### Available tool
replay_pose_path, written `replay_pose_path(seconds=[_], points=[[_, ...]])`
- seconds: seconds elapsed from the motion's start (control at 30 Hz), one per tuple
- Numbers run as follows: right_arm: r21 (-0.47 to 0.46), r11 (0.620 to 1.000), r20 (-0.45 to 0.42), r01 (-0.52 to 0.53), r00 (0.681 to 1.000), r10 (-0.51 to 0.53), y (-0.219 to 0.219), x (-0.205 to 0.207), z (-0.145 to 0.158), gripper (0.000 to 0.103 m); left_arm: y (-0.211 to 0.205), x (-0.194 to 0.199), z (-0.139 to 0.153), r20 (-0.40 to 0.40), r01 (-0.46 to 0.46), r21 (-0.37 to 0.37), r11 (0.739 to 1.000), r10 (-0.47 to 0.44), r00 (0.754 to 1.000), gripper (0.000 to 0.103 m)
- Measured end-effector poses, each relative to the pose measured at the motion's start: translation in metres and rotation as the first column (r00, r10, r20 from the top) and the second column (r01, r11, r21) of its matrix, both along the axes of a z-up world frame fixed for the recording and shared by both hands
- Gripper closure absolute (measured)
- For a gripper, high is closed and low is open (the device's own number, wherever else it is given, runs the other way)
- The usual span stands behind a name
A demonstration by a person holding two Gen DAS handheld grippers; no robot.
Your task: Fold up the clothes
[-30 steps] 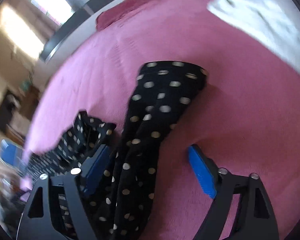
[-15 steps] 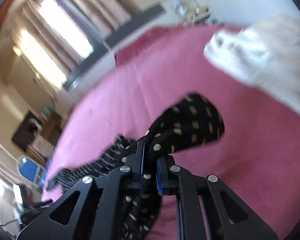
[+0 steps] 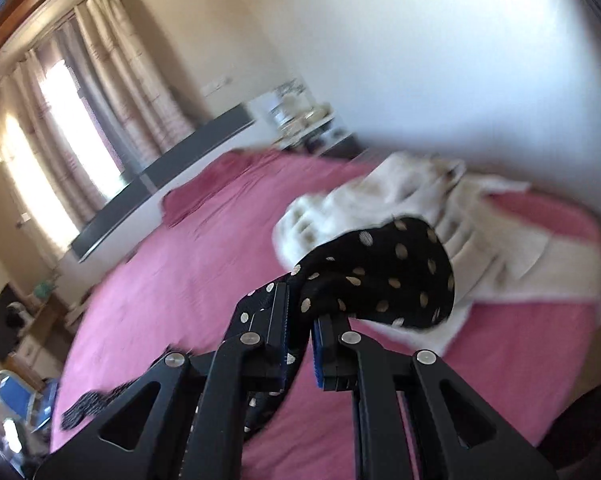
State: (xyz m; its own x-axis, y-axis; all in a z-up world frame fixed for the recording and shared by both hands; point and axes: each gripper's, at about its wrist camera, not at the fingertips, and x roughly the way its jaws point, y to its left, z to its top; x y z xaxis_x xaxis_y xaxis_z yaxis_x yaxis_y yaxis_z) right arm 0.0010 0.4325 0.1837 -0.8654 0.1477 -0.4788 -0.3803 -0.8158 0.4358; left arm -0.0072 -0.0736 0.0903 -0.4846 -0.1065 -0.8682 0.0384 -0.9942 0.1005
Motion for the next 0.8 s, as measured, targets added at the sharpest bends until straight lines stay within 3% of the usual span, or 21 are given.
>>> replay_pose_path(seconds=[0.07, 0.13, 0.2, 0.23, 0.33, 0.4, 0.47, 0.53, 0.63, 0.8], points=[[0.009, 0.997, 0.047, 0.075, 0.996, -0.075, 0.02, -0.005, -0.001, 0.092, -0.002, 0.0, 0.001, 0.001, -0.001, 0.002, 1.0, 0.001, 1.0, 0.033], [0.003, 0.991, 0.172, 0.131, 0.977, -0.129, 0.035, -0.015, -0.019, 0.074, -0.006, -0.004, -0.001, 0.007, 0.001, 0.0, 1.0, -0.001, 1.0, 0.033], [-0.052, 0.99, 0.269, 0.128, 0.957, -0.11, 0.035, -0.016, -0.046, 0.012, -0.01, -0.014, -0.009, 0.022, -0.002, -0.009, 1.0, 0.002, 1.0, 0.033], [-0.083, 0.989, 0.314, 0.126, 0.945, -0.094, 0.034, -0.016, -0.06, 0.007, -0.013, -0.021, -0.015, 0.031, -0.005, -0.016, 1.0, 0.006, 1.0, 0.033], [-0.1, 0.992, 0.284, 0.077, 0.958, -0.046, 0.002, 0.0, -0.079, 0.007, -0.019, -0.045, -0.03, 0.056, -0.013, -0.03, 0.999, 0.014, 0.998, 0.033], [-0.083, 0.996, 0.231, -0.038, 0.971, 0.057, -0.031, -0.005, -0.08, 0.007, -0.018, -0.066, -0.041, 0.068, 0.001, -0.056, 0.998, 0.003, 0.998, 0.033], [-0.04, 0.984, 0.232, -0.171, 0.957, 0.176, -0.071, -0.034, -0.081, 0.007, -0.01, -0.088, -0.049, 0.072, 0.036, -0.065, 0.997, -0.031, 0.997, 0.033], [-0.031, 0.946, 0.237, -0.323, 0.917, 0.321, -0.119, -0.07, -0.084, 0.007, -0.001, -0.108, -0.054, 0.072, 0.072, -0.055, 0.996, -0.068, 0.995, 0.033], [-0.033, 0.883, 0.246, -0.469, 0.852, 0.462, -0.184, -0.132, -0.097, 0.007, 0.023, -0.136, -0.058, 0.065, 0.162, 0.036, 0.986, -0.164, 0.984, 0.033], [-0.126, 0.786, 0.309, -0.606, 0.729, 0.611, -0.257, -0.22, -0.148, 0.007, 0.054, -0.177, -0.073, 0.098, 0.261, 0.081, 0.962, -0.268, 0.958, 0.033]])
